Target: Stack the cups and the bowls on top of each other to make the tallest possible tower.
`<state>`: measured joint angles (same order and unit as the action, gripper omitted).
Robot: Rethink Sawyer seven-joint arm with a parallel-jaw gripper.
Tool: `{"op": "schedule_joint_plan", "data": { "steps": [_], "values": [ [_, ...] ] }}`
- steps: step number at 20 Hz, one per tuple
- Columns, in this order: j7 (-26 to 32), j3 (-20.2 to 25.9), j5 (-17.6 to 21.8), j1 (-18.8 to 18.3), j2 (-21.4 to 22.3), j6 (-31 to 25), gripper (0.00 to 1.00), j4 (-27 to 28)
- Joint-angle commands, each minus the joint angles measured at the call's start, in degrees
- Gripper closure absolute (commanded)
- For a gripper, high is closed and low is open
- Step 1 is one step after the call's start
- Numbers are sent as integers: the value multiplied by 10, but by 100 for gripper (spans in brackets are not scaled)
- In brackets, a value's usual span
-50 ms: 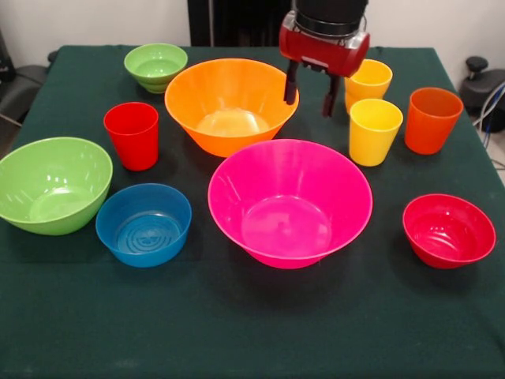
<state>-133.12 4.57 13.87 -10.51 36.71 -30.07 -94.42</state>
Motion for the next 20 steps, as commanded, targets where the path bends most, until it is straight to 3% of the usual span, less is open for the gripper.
{"op": "schedule_joint_plan", "data": {
  "steps": [1, 13, 20],
  "values": [
    [101, 66, 51, -24, -32, -25, 0, -12],
    [121, 79, 70, -49, -31, -25, 0, -18],
    [104, 77, 93, -46, -38, -23, 0, -14]
  ]
}}
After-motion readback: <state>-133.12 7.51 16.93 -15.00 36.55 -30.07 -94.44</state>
